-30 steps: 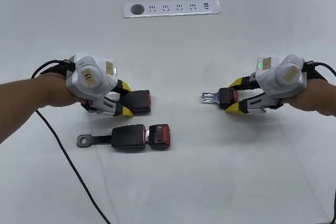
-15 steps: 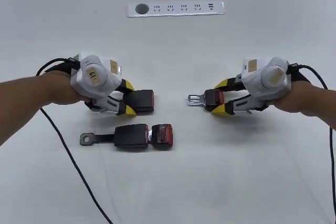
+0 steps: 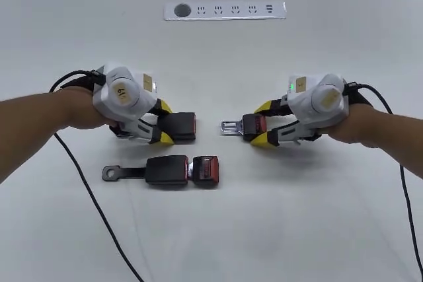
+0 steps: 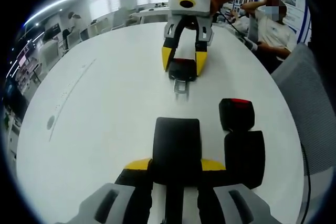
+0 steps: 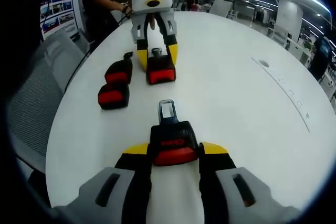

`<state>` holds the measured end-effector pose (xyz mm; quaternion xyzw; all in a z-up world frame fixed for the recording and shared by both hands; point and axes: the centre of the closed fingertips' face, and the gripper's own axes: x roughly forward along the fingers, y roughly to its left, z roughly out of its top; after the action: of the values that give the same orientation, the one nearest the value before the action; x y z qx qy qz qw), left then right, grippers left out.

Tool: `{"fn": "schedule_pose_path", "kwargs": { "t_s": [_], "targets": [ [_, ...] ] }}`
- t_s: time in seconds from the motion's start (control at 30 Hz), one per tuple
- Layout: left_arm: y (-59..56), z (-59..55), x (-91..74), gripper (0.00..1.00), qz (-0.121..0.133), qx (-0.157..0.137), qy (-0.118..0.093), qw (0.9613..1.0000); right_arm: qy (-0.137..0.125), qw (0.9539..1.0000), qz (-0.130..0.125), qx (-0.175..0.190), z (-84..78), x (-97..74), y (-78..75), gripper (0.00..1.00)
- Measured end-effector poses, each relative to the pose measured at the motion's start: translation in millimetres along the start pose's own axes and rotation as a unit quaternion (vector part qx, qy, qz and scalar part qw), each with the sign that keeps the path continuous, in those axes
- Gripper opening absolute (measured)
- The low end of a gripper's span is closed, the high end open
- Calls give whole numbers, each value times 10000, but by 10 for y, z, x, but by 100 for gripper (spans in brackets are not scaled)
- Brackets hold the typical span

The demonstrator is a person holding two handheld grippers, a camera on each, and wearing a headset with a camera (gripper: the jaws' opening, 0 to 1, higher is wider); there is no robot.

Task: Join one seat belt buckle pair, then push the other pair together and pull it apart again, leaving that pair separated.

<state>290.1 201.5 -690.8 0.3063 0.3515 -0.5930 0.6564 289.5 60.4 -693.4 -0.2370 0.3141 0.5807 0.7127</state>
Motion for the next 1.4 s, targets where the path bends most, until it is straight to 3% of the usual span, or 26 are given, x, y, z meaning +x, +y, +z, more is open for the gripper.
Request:
{"fn": "schedule_pose_path", "kwargs": {
  "t_s": [0.5, 0.63, 0.93, 1.03, 1.17, 1.4],
  "targets": [
    [1, -2, 15, 34, -7, -7, 55, 10000, -216, 9997, 77, -60, 280, 289, 125, 34],
    [0, -1, 20, 34, -7, -60, 62, 10000, -249, 9996, 124, -94, 311, 360, 100, 34],
    [-9, 10, 21, 34, -17, -7, 51, 10000, -230, 9995, 162, -120, 326, 336, 91, 34],
    [-8, 17, 20, 33, -27, 21, 80, 10000, -375, 9989, 208, 185, 385, 360, 118, 34],
    [-5, 17, 27, 34, -54, 46, 112, 9999, -250, 9995, 166, -112, 448, 458, 114, 34],
    [1, 17, 33, 33, -53, 34, 105, 9999, -218, 9995, 208, -69, 442, 456, 125, 34]
  ]
}}
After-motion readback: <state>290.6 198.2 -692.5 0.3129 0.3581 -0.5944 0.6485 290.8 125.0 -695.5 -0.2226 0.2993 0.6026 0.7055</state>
